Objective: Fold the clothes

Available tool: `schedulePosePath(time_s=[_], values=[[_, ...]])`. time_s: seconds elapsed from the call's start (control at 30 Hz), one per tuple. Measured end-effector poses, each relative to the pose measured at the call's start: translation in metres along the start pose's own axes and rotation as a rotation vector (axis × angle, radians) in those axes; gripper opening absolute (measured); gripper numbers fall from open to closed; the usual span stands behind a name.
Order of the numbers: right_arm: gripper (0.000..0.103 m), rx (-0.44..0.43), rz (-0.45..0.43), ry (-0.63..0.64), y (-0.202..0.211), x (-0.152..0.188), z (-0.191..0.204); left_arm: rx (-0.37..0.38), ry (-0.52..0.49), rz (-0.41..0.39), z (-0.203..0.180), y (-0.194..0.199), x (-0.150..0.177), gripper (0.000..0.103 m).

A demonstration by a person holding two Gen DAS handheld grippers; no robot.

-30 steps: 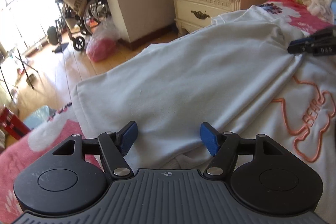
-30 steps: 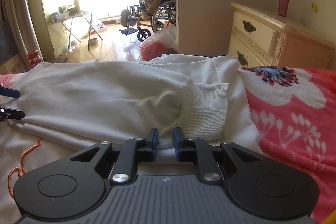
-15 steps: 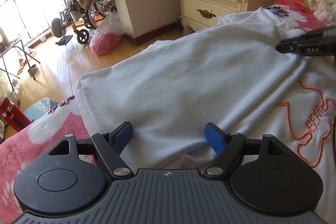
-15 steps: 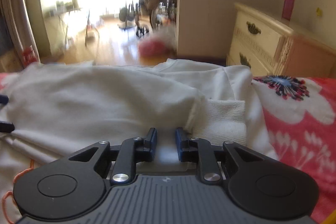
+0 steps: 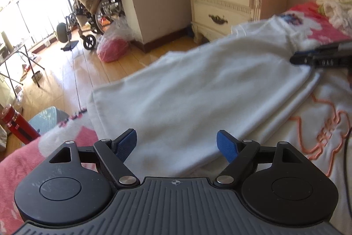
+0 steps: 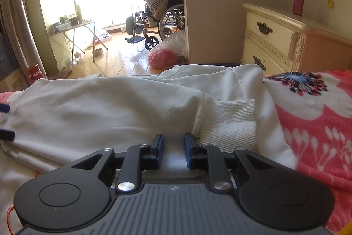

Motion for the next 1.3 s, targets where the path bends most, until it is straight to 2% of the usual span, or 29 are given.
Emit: schedulePosePath(time_s=[0.17,0.3,0.4,0.5,0.67,0.9,1.03,1.17,1.23,1.3], values=[[0.021,0.002,-0.002,0.002,0.000,0.001,0.001,-0.003,0.002,-0.029,0.004,-0.002,-0.015,0.081],[0.021,0.002,-0.003,0.004,0.001,0.002,0.001,0.007,0.017,0.015,0.004,-0.019,-0.018,0.081],[0.021,0.002,-0.005,0.005,0.000,0.002,0.001,0.026,0.026,0.082,0.002,-0.037,-0.005,0.083],[0.021,0.004,-0.007,0.009,0.001,0.002,0.002,0.017,0.031,0.057,0.002,-0.034,0.001,0.087],[0.021,0.008,-0.001,0.009,0.001,0.001,0.003,0.019,0.046,0.070,0.004,-0.033,0.000,0.087],[0.023,0.013,0.041,-0.016,0.009,-0.040,0.013,0.018,0.057,0.078,0.005,-0.033,0.000,0.087],[0.023,0.035,-0.020,0.052,0.012,-0.060,0.025,0.016,0.059,0.080,0.004,-0.033,-0.001,0.087],[0.023,0.098,0.058,0.065,-0.022,-0.046,0.016,0.016,0.062,0.079,0.004,-0.033,0.000,0.087],[0.023,0.073,0.051,0.034,-0.033,-0.029,0.005,0.017,0.061,0.079,0.004,-0.034,0.000,0.088],[0.023,0.059,0.037,0.000,-0.031,-0.027,0.001,0.018,0.062,0.079,0.005,-0.034,0.000,0.088]])
Point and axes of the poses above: each gripper's, at about its wrist camera, not at the fingertips, and y roughly against the way its jaws point, z to its left, x to its underside, the point moved 3 cm from there along -y, roughly the way its jaws point, and after that the axes turned 1 degree about -y, right-handed, at the moved point
